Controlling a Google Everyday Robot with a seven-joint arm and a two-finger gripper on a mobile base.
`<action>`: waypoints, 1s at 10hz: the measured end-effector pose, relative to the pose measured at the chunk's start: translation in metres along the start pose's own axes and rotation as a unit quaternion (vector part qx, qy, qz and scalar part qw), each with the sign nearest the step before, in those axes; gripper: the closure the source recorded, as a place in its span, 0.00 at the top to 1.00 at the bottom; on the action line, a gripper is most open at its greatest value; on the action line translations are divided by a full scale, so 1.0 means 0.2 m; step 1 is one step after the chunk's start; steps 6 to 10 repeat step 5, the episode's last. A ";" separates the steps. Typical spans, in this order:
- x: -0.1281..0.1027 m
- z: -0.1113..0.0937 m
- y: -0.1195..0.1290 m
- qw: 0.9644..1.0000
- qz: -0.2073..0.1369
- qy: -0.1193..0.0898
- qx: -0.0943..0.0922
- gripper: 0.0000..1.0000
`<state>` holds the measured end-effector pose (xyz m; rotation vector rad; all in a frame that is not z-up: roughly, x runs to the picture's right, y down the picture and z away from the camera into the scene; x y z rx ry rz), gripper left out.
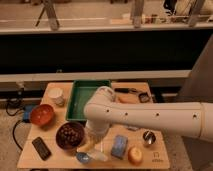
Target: Place banana in plastic cup
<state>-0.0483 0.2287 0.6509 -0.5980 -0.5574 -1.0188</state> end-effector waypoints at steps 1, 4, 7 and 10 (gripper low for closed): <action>0.00 0.00 0.00 1.000 -0.001 0.000 -0.001 0.09; 0.00 -0.01 0.01 1.000 -0.005 0.001 -0.005 0.09; 0.00 -0.01 0.02 1.000 -0.007 0.001 -0.005 0.09; 0.00 -0.01 0.02 1.000 -0.007 0.001 -0.005 0.09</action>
